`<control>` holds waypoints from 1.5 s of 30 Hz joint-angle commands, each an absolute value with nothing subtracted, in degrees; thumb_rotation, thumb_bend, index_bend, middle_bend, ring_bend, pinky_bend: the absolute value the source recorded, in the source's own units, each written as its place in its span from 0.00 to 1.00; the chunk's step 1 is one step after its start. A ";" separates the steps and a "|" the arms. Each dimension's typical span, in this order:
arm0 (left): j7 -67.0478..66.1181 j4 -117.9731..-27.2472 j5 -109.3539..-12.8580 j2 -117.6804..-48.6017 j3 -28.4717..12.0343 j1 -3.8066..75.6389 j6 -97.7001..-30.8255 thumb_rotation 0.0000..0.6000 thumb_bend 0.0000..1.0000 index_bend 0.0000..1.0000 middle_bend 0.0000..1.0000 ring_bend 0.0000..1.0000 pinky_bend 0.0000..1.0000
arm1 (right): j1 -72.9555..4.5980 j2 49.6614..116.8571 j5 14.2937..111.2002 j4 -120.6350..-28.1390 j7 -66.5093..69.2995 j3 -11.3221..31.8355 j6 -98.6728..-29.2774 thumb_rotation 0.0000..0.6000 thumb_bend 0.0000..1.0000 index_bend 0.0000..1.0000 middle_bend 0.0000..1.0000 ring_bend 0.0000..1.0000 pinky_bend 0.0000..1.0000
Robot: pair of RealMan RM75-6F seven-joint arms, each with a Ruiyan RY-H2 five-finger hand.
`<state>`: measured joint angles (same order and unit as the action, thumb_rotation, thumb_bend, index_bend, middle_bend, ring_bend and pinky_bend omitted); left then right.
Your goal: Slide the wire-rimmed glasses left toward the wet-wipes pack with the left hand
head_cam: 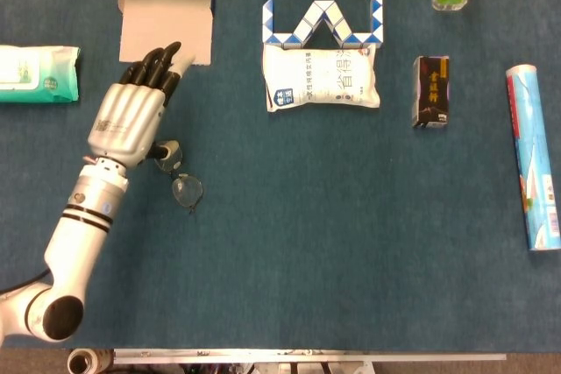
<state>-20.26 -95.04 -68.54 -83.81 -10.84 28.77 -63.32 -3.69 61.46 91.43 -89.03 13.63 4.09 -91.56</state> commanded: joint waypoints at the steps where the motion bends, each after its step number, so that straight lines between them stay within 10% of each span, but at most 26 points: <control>1: -20.74 -93.98 -67.47 -84.61 -11.12 29.37 -63.29 1.00 0.03 0.01 0.00 0.00 0.13 | -3.66 61.38 91.35 -89.00 13.82 4.15 -91.60 1.00 0.16 0.62 0.34 0.11 0.28; 45: -21.58 -81.05 -65.95 -89.95 -11.84 29.49 -71.30 1.00 0.03 0.05 0.00 0.00 0.12 | -3.53 61.35 91.73 -89.20 13.66 4.08 -91.81 1.00 0.16 0.62 0.34 0.11 0.28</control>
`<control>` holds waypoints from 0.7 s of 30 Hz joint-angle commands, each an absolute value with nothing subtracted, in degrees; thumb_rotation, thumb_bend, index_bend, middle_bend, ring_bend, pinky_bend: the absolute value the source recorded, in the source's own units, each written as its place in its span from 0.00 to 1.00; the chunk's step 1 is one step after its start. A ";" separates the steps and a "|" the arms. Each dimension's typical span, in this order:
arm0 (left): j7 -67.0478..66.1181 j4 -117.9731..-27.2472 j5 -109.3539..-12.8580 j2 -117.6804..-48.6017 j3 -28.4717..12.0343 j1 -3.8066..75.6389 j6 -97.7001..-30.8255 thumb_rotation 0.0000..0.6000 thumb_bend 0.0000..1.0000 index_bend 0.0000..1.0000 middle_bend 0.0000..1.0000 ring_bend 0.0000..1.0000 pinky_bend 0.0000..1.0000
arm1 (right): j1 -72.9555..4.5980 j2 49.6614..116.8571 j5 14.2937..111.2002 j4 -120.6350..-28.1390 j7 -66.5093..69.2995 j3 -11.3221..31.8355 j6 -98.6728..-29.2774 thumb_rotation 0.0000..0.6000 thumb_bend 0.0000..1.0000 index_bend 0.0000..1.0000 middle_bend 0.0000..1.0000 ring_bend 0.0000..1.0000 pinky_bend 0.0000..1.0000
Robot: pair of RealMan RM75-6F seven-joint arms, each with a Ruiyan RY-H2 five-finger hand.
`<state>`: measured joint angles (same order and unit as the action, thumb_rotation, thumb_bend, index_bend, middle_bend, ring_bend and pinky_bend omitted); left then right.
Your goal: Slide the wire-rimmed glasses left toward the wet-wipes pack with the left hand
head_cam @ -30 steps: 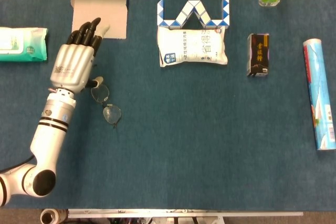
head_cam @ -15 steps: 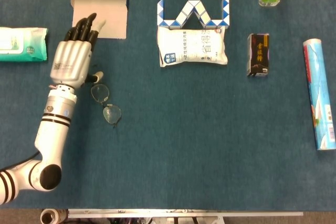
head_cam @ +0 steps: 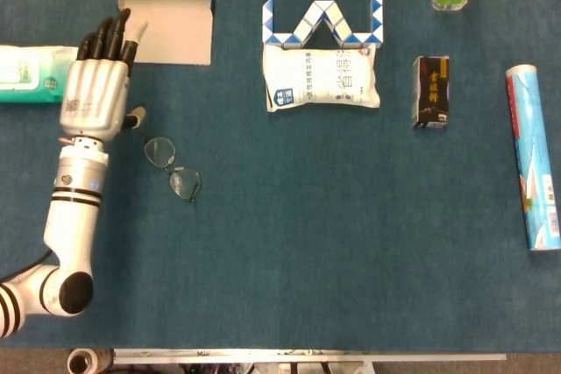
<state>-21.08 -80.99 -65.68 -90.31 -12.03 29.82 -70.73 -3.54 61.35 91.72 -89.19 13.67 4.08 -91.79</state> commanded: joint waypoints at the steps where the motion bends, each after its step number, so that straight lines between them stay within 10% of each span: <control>1: -22.01 -81.03 -66.02 -89.73 -11.71 29.27 -71.68 1.00 0.03 0.05 0.00 0.00 0.12 | -3.52 61.35 91.75 -89.22 13.64 4.08 -91.85 1.00 0.16 0.62 0.34 0.11 0.28; 21: -25.33 -80.42 -64.33 -85.93 -10.57 25.66 -74.31 1.00 0.03 0.05 0.00 0.00 0.11 | -3.57 61.35 91.76 -89.21 13.71 4.08 -91.76 1.00 0.16 0.62 0.34 0.11 0.28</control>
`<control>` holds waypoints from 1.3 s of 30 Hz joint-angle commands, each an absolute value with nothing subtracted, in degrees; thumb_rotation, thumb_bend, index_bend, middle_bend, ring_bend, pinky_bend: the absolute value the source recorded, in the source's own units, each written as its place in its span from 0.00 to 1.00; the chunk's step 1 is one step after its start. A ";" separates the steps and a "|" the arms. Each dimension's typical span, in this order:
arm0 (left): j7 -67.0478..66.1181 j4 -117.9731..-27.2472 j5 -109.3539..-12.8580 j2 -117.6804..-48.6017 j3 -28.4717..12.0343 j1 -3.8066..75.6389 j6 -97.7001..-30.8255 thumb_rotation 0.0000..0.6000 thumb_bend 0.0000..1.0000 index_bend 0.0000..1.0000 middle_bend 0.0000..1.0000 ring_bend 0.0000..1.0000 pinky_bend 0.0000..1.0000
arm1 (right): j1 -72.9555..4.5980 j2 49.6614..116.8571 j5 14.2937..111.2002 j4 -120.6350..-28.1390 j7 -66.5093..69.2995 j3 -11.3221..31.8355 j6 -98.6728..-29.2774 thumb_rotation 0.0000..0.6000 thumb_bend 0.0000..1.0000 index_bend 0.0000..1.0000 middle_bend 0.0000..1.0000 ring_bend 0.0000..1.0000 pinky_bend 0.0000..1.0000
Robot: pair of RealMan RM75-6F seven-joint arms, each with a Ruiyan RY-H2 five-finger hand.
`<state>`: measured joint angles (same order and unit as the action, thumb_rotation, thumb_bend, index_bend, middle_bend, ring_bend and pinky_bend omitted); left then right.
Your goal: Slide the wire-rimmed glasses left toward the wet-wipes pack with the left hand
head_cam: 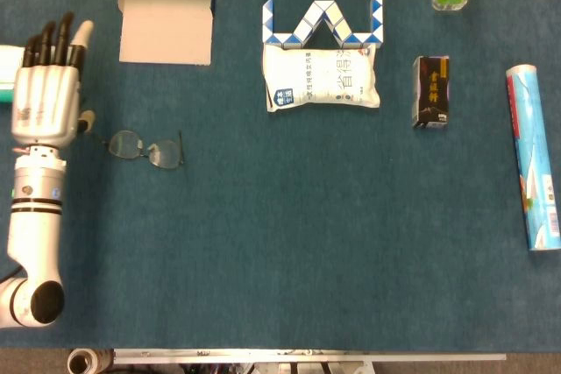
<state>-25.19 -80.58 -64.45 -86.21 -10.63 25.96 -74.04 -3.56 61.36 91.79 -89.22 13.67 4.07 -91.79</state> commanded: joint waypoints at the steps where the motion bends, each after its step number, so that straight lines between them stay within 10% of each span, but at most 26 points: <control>1: -25.36 -80.40 -64.28 -85.73 -10.56 25.47 -74.48 1.00 0.03 0.05 0.00 0.00 0.11 | -3.58 61.35 91.73 -89.20 13.76 4.09 -91.72 1.00 0.16 0.62 0.34 0.11 0.28; 39: -24.65 -97.16 -72.42 -75.33 -4.34 15.90 -82.58 1.00 0.03 0.05 0.00 0.00 0.11 | -3.28 60.80 92.09 -89.51 14.83 4.02 -92.45 1.00 0.16 0.62 0.34 0.11 0.28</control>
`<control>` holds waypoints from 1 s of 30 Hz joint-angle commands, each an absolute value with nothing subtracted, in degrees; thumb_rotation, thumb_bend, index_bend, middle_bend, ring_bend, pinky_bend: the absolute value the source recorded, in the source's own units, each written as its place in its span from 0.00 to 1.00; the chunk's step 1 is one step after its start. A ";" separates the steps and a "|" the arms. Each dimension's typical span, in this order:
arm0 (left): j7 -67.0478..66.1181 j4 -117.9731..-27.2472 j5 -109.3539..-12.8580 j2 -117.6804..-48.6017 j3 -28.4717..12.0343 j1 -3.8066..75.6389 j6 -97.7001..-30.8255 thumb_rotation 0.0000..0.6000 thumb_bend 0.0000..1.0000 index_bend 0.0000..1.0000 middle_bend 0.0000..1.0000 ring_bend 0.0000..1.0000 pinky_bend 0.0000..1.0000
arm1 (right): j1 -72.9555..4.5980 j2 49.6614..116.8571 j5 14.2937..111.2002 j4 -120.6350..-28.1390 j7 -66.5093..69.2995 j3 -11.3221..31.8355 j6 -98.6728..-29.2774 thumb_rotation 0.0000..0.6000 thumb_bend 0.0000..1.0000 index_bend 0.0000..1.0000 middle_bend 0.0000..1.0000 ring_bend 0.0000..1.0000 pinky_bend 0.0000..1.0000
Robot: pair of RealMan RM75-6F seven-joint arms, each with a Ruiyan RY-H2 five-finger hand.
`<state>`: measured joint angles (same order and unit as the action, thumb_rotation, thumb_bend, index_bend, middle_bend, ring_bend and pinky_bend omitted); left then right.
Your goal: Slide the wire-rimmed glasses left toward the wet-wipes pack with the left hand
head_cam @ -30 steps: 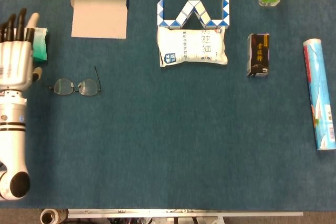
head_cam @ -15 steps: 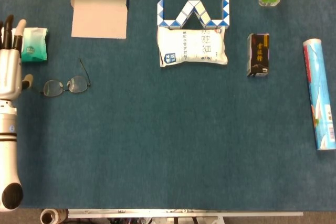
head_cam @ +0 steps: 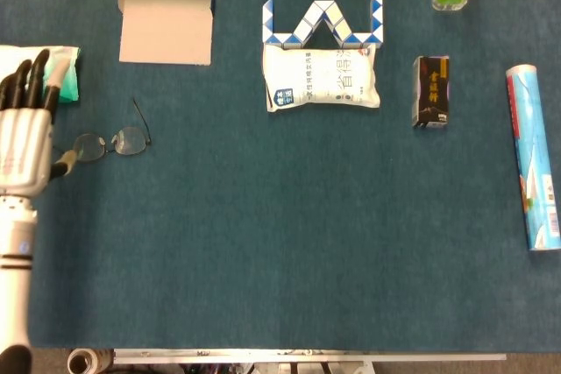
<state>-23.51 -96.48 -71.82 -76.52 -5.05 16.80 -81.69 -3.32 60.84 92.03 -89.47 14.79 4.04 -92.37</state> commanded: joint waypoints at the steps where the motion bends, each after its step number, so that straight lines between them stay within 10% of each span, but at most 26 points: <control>1: -24.96 -97.23 -72.85 -74.58 -4.02 15.56 -82.88 1.00 0.04 0.05 0.00 0.00 0.11 | -3.23 60.77 92.17 -89.56 14.85 3.99 -92.55 1.00 0.16 0.62 0.34 0.11 0.28; 8: -26.67 -95.24 -71.86 -73.36 -5.38 14.46 -84.74 1.00 0.28 0.05 0.00 0.00 0.11 | -3.21 60.72 92.62 -89.71 14.87 3.84 -92.71 1.00 0.16 0.62 0.34 0.11 0.28; 30: -32.34 -84.89 -65.56 -78.87 -8.72 19.42 -76.77 1.00 0.32 0.02 0.00 0.00 0.11 | -2.59 59.93 92.04 -89.79 16.46 4.40 -93.98 1.00 0.16 0.62 0.34 0.11 0.28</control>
<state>-32.14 -85.03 -65.73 -78.68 -8.69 19.28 -76.91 -2.59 59.96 92.07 -89.81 16.43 4.37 -93.98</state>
